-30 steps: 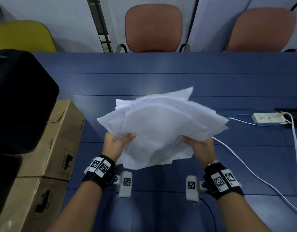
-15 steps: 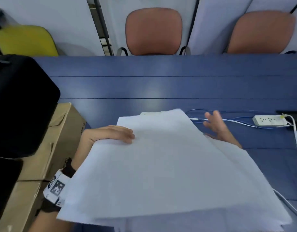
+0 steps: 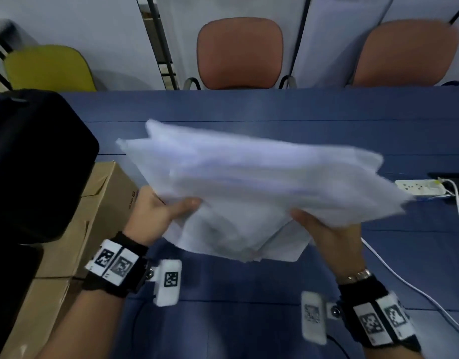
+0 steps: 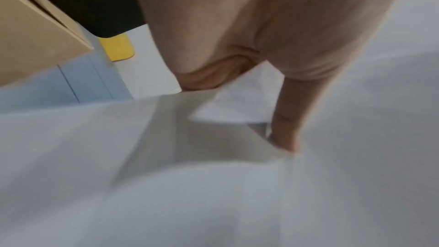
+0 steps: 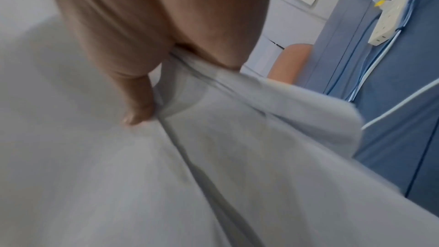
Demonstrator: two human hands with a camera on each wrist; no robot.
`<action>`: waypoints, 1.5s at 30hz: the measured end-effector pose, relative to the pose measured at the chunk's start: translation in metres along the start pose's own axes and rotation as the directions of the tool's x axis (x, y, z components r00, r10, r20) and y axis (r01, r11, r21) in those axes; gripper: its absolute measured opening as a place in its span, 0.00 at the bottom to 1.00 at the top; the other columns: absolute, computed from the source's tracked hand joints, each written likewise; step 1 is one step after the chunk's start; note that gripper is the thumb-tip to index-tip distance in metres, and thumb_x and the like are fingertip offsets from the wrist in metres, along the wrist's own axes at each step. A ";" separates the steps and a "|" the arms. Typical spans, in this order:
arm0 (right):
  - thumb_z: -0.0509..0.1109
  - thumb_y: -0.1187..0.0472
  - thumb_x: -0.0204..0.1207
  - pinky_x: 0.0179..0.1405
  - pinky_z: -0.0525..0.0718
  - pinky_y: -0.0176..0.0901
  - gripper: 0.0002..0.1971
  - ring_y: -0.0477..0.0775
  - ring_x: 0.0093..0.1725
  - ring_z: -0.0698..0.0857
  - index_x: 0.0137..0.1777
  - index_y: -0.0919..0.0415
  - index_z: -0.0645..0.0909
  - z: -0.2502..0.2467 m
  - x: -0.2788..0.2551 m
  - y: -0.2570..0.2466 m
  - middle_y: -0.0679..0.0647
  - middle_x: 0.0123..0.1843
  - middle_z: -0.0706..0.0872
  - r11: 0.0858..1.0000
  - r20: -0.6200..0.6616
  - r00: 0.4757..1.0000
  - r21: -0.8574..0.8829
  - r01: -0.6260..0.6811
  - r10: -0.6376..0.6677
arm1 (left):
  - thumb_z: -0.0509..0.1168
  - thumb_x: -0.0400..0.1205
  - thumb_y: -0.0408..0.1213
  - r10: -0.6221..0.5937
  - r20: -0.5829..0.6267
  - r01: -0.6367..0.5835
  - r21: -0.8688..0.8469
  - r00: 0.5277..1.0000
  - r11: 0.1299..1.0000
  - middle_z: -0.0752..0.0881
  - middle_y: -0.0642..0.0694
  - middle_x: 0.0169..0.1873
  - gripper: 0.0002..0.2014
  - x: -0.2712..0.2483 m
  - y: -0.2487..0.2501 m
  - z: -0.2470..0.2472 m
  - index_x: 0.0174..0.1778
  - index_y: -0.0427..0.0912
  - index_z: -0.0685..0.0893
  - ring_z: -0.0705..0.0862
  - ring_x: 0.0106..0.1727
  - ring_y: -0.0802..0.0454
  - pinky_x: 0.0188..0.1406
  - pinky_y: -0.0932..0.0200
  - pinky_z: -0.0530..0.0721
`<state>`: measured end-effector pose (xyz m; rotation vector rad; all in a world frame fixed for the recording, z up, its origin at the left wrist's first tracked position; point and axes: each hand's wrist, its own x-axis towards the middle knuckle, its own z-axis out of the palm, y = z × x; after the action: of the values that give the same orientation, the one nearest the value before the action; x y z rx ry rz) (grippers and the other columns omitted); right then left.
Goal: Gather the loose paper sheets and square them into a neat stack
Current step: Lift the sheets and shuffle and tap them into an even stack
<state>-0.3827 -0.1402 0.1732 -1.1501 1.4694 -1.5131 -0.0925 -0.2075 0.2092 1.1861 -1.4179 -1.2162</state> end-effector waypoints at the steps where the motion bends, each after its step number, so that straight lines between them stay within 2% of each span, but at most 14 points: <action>1: 0.83 0.68 0.64 0.53 0.81 0.24 0.19 0.28 0.51 0.87 0.54 0.54 0.86 0.003 0.002 0.001 0.25 0.47 0.90 0.999 -0.048 0.999 0.038 -0.002 0.004 | 0.75 0.73 0.18 0.024 -0.056 -0.024 -0.013 0.998 1.000 0.94 0.64 0.42 0.19 -0.001 -0.005 0.004 0.43 0.51 0.92 0.92 0.47 0.65 0.47 0.68 0.87; 4: 0.83 0.63 0.68 0.45 0.83 0.30 0.13 0.24 0.44 0.86 0.41 0.43 0.86 0.019 0.003 0.005 0.22 0.38 0.88 0.998 -0.186 0.982 0.054 -0.028 0.037 | 0.76 0.75 0.22 0.110 -0.223 -0.103 0.042 0.969 0.994 0.91 0.73 0.40 0.18 -0.006 -0.016 0.028 0.48 0.52 0.88 0.89 0.48 0.72 0.49 0.71 0.85; 8: 0.82 0.51 0.69 0.38 0.81 0.38 0.12 0.22 0.33 0.83 0.29 0.47 0.83 0.032 0.004 0.020 0.27 0.27 0.86 0.993 -0.292 0.950 -0.007 -0.119 0.112 | 0.74 0.77 0.22 0.090 -0.362 -0.108 -0.029 0.928 0.994 0.91 0.73 0.38 0.18 -0.013 -0.033 0.051 0.47 0.53 0.87 0.89 0.45 0.73 0.44 0.73 0.84; 12: 0.84 0.54 0.67 0.38 0.88 0.48 0.11 0.45 0.38 0.91 0.30 0.54 0.84 0.039 0.007 0.037 0.42 0.31 0.90 0.976 -0.228 0.960 -0.105 -0.189 0.162 | 0.75 0.78 0.26 -0.095 -0.428 0.039 -0.137 0.899 0.990 0.93 0.68 0.38 0.12 -0.012 -0.065 0.054 0.44 0.50 0.88 0.91 0.42 0.69 0.43 0.65 0.87; 17: 0.82 0.54 0.69 0.31 0.84 0.30 0.12 0.27 0.28 0.83 0.28 0.50 0.83 0.046 0.003 0.043 0.33 0.24 0.86 0.978 -0.262 0.943 0.026 -0.206 0.205 | 0.74 0.80 0.31 -0.125 -0.426 0.034 -0.215 0.896 0.976 0.93 0.67 0.39 0.08 -0.015 -0.072 0.057 0.48 0.49 0.88 0.91 0.44 0.69 0.41 0.71 0.86; 21: 0.81 0.45 0.66 0.34 0.83 0.45 0.26 0.48 0.31 0.83 0.31 0.72 0.82 0.048 0.005 0.041 0.62 0.29 0.89 0.980 -0.296 0.936 0.015 -0.197 0.193 | 0.70 0.83 0.34 -0.120 -0.366 0.046 -0.203 0.923 0.978 0.93 0.67 0.42 0.07 -0.010 -0.073 0.048 0.48 0.52 0.88 0.91 0.50 0.68 0.47 0.68 0.87; 24: 0.87 0.54 0.61 0.34 0.89 0.49 0.13 0.54 0.35 0.92 0.30 0.59 0.86 0.051 0.009 0.042 0.46 0.28 0.90 0.974 -0.180 0.960 -0.043 -0.225 0.214 | 0.70 0.84 0.35 -0.127 -0.342 0.067 -0.181 0.931 0.981 0.94 0.65 0.44 0.05 -0.005 -0.077 0.044 0.50 0.50 0.89 0.91 0.54 0.62 0.51 0.65 0.88; 27: 0.85 0.60 0.66 0.35 0.89 0.48 0.12 0.59 0.39 0.91 0.27 0.54 0.84 0.050 0.016 0.040 0.41 0.26 0.89 0.974 -0.201 0.958 -0.058 -0.219 0.203 | 0.71 0.83 0.32 -0.110 -0.333 0.055 -0.169 0.936 0.984 0.94 0.58 0.42 0.04 0.001 -0.075 0.044 0.51 0.40 0.90 0.92 0.48 0.59 0.50 0.60 0.87; 30: 0.84 0.50 0.65 0.41 0.88 0.67 0.25 0.73 0.48 0.88 0.33 0.75 0.81 0.047 0.022 0.034 0.70 0.42 0.90 0.991 -0.294 0.948 -0.016 -0.136 0.126 | 0.73 0.80 0.28 -0.101 -0.320 0.041 -0.188 0.942 0.981 0.95 0.54 0.44 0.06 0.004 -0.071 0.040 0.48 0.43 0.91 0.92 0.51 0.54 0.53 0.53 0.89; 32: 0.83 0.47 0.65 0.41 0.86 0.69 0.35 0.72 0.52 0.84 0.41 0.85 0.77 0.044 0.023 0.033 0.80 0.49 0.85 0.997 -0.306 0.949 0.011 -0.081 0.080 | 0.73 0.79 0.24 -0.102 -0.301 0.032 -0.231 0.948 0.973 0.95 0.52 0.47 0.11 0.005 -0.070 0.038 0.48 0.46 0.91 0.92 0.54 0.50 0.56 0.51 0.89; 35: 0.83 0.50 0.67 0.38 0.87 0.52 0.28 0.66 0.49 0.87 0.40 0.81 0.82 0.040 0.021 0.036 0.74 0.47 0.89 0.995 -0.277 0.956 0.026 -0.092 0.096 | 0.73 0.77 0.20 -0.118 -0.281 0.045 -0.253 0.953 0.966 0.95 0.53 0.47 0.15 0.006 -0.073 0.038 0.48 0.47 0.90 0.92 0.53 0.51 0.56 0.50 0.89; 38: 0.85 0.55 0.65 0.38 0.87 0.42 0.06 0.50 0.39 0.91 0.34 0.53 0.91 0.034 0.016 0.046 0.43 0.34 0.93 0.982 -0.204 0.961 0.047 -0.183 0.189 | 0.74 0.77 0.22 -0.142 -0.274 0.072 -0.250 0.951 0.966 0.95 0.56 0.44 0.14 0.002 -0.079 0.040 0.47 0.48 0.90 0.93 0.49 0.57 0.51 0.53 0.88; 42: 0.84 0.67 0.65 0.36 0.86 0.30 0.12 0.34 0.40 0.90 0.41 0.50 0.88 0.025 0.008 0.059 0.32 0.37 0.92 0.979 -0.161 0.967 0.091 -0.184 0.197 | 0.74 0.77 0.24 -0.116 -0.265 0.046 -0.257 0.957 0.965 0.95 0.57 0.45 0.18 -0.005 -0.081 0.041 0.44 0.56 0.94 0.92 0.49 0.58 0.48 0.59 0.90; 45: 0.82 0.71 0.67 0.35 0.85 0.28 0.14 0.34 0.40 0.90 0.46 0.51 0.88 0.021 0.003 0.064 0.34 0.39 0.92 0.982 -0.121 0.977 0.093 -0.163 0.173 | 0.75 0.76 0.23 -0.100 -0.247 0.029 -0.275 0.964 0.961 0.95 0.56 0.46 0.22 -0.007 -0.083 0.041 0.44 0.61 0.94 0.92 0.49 0.57 0.50 0.57 0.90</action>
<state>-0.3693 -0.1559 0.1091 -0.8702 1.5331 -1.5385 -0.1232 -0.1996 0.1219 1.1590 -0.9923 -1.2059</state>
